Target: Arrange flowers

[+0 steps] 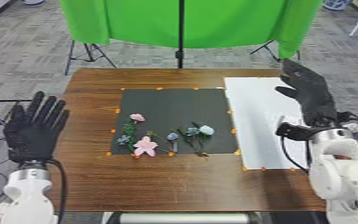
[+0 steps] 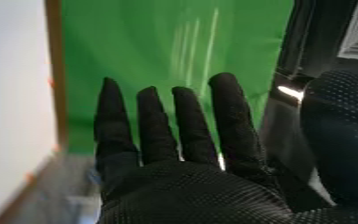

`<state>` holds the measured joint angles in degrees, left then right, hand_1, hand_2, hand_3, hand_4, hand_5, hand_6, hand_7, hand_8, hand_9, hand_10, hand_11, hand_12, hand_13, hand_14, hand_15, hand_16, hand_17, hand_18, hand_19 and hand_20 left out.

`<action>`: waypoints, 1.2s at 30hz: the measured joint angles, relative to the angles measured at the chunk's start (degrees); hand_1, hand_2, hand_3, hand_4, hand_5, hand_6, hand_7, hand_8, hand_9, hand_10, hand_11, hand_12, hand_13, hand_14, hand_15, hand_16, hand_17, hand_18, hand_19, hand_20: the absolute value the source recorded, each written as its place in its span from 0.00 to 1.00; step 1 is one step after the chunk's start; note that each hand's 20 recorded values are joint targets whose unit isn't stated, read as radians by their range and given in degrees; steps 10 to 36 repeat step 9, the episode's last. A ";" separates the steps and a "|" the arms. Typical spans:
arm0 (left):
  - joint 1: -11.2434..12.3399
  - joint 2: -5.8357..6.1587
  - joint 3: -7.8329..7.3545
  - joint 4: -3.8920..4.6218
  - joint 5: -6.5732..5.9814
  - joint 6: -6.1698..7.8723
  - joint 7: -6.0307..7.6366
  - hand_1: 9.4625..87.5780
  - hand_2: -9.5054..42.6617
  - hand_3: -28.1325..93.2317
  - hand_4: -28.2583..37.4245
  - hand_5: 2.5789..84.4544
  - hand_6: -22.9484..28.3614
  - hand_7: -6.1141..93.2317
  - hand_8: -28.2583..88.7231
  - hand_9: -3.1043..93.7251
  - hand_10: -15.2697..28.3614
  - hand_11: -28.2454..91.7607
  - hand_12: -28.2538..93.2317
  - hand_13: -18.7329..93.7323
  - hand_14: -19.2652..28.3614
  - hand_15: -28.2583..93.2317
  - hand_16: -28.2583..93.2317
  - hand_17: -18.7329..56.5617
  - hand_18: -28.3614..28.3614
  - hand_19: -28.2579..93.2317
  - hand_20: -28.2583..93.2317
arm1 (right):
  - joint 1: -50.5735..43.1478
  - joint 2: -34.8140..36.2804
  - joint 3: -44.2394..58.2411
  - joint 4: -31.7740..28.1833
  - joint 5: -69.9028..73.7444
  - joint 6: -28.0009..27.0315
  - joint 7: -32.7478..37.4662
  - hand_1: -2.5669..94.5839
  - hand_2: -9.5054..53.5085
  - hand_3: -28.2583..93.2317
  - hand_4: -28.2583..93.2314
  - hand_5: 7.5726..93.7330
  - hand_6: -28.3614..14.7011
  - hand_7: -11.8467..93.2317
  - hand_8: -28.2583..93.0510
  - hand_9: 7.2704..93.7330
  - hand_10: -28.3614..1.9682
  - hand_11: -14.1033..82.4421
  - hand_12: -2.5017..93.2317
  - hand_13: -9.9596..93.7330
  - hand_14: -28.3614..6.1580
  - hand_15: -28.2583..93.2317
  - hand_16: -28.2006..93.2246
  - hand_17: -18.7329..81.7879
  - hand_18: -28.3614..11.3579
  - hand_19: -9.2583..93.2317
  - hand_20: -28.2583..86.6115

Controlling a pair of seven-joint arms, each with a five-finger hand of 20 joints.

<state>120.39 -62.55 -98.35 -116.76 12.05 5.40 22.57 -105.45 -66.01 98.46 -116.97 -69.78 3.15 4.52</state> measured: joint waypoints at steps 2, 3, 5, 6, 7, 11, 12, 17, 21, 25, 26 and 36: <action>-0.14 -0.04 -0.31 0.08 0.28 -0.66 0.00 0.20 0.40 0.86 0.00 0.41 0.61 0.12 0.16 0.35 0.70 0.32 0.29 0.35 0.70 0.39 0.19 0.13 0.73 0.46 0.30 | -0.73 -0.35 1.07 -0.01 5.23 -2.90 0.05 0.15 0.27 0.91 0.00 0.37 0.62 0.20 0.14 0.32 0.52 0.18 0.11 0.35 0.50 0.26 0.37 0.32 0.35 0.34 0.40; -0.16 -0.07 -0.38 0.08 0.29 -0.75 0.01 0.20 0.40 0.86 0.00 0.41 0.61 0.12 0.16 0.35 0.70 0.32 0.29 0.35 0.70 0.38 0.19 0.13 0.73 0.46 0.30 | -1.03 -0.48 1.10 -0.08 7.98 -3.15 0.08 0.14 0.28 0.90 0.00 0.37 0.61 0.19 0.14 0.32 0.51 0.18 0.11 0.35 0.50 0.26 0.37 0.32 0.36 0.33 0.39; -0.20 -0.18 -0.37 0.08 0.06 -0.75 -0.01 0.20 0.40 0.85 0.00 0.41 0.61 0.12 0.16 0.35 0.70 0.32 0.29 0.35 0.70 0.38 0.19 0.13 0.73 0.46 0.30 | -1.58 -0.75 1.08 -0.35 12.81 -2.95 0.24 0.13 0.29 0.90 0.00 0.37 0.59 0.18 0.14 0.33 0.50 0.18 0.11 0.35 0.51 0.26 0.36 0.32 0.40 0.30 0.38; -0.27 -0.28 -0.30 0.08 -0.22 -0.75 -0.11 0.20 0.40 0.85 0.00 0.41 0.61 0.12 0.16 0.35 0.70 0.32 0.29 0.35 0.70 0.38 0.20 0.13 0.73 0.46 0.30 | -1.86 -0.88 1.08 -0.53 14.65 -2.75 0.32 0.13 0.29 0.90 0.00 0.36 0.57 0.18 0.14 0.33 0.50 0.18 0.11 0.35 0.52 0.26 0.35 0.32 0.42 0.28 0.37; -0.37 -0.37 -0.16 0.09 -0.48 -0.74 -0.24 0.20 0.40 0.85 0.00 0.41 0.61 0.12 0.16 0.35 0.70 0.32 0.29 0.35 0.70 0.38 0.20 0.13 0.73 0.46 0.30 | -2.14 -0.97 1.08 -0.72 15.81 -2.53 0.38 0.13 0.29 0.90 0.00 0.36 0.56 0.18 0.14 0.33 0.50 0.18 0.11 0.34 0.53 0.26 0.35 0.32 0.44 0.27 0.37; -0.66 -0.57 0.30 0.12 -0.84 -0.67 -0.32 0.20 0.40 0.85 0.00 0.41 0.61 0.12 0.16 0.35 0.70 0.32 0.29 0.35 0.70 0.38 0.20 0.13 0.73 0.46 0.30 | -2.64 -1.05 1.08 -1.07 16.18 -2.14 0.48 0.13 0.29 0.90 0.00 0.36 0.55 0.17 0.14 0.34 0.49 0.18 0.10 0.34 0.54 0.26 0.34 0.32 0.46 0.25 0.37; -0.66 -0.57 0.30 0.12 -0.84 -0.67 -0.32 0.20 0.40 0.85 0.00 0.41 0.61 0.12 0.16 0.35 0.70 0.32 0.29 0.35 0.70 0.38 0.20 0.13 0.73 0.46 0.30 | -2.64 -1.05 1.08 -1.07 16.18 -2.14 0.48 0.13 0.29 0.90 0.00 0.36 0.55 0.17 0.14 0.34 0.49 0.18 0.10 0.34 0.54 0.26 0.34 0.32 0.46 0.25 0.37; -0.66 -0.57 0.30 0.12 -0.84 -0.67 -0.32 0.20 0.40 0.85 0.00 0.41 0.61 0.12 0.16 0.35 0.70 0.32 0.29 0.35 0.70 0.38 0.20 0.13 0.73 0.46 0.30 | -2.64 -1.05 1.08 -1.07 16.18 -2.14 0.48 0.13 0.29 0.90 0.00 0.36 0.55 0.17 0.14 0.34 0.49 0.18 0.10 0.34 0.54 0.26 0.34 0.32 0.46 0.25 0.37; -0.66 -0.57 0.30 0.12 -0.84 -0.67 -0.32 0.20 0.40 0.85 0.00 0.41 0.61 0.12 0.16 0.35 0.70 0.32 0.29 0.35 0.70 0.38 0.20 0.13 0.73 0.46 0.30 | -2.64 -1.05 1.08 -1.07 16.18 -2.14 0.48 0.13 0.29 0.90 0.00 0.36 0.55 0.17 0.14 0.34 0.49 0.18 0.10 0.34 0.54 0.26 0.34 0.32 0.46 0.25 0.37; -0.66 -0.57 0.30 0.12 -0.84 -0.67 -0.32 0.20 0.40 0.85 0.00 0.41 0.61 0.12 0.16 0.35 0.70 0.32 0.29 0.35 0.70 0.38 0.20 0.13 0.73 0.46 0.30 | -2.64 -1.05 1.08 -1.07 16.18 -2.14 0.48 0.13 0.29 0.90 0.00 0.36 0.55 0.17 0.14 0.34 0.49 0.18 0.10 0.34 0.54 0.26 0.34 0.32 0.46 0.25 0.37; -0.66 -0.57 0.30 0.12 -0.84 -0.67 -0.32 0.20 0.40 0.85 0.00 0.41 0.61 0.12 0.16 0.35 0.70 0.32 0.29 0.35 0.70 0.38 0.20 0.13 0.73 0.46 0.30 | -2.64 -1.05 1.08 -1.07 16.18 -2.14 0.48 0.13 0.29 0.90 0.00 0.36 0.55 0.17 0.14 0.34 0.49 0.18 0.10 0.34 0.54 0.26 0.34 0.32 0.46 0.25 0.37; -0.66 -0.57 0.30 0.12 -0.84 -0.67 -0.32 0.20 0.40 0.85 0.00 0.41 0.61 0.12 0.16 0.35 0.70 0.32 0.29 0.35 0.70 0.38 0.20 0.13 0.73 0.46 0.30 | -2.64 -1.05 1.08 -1.07 16.18 -2.14 0.48 0.13 0.29 0.90 0.00 0.36 0.55 0.17 0.14 0.34 0.49 0.18 0.10 0.34 0.54 0.26 0.34 0.32 0.46 0.25 0.37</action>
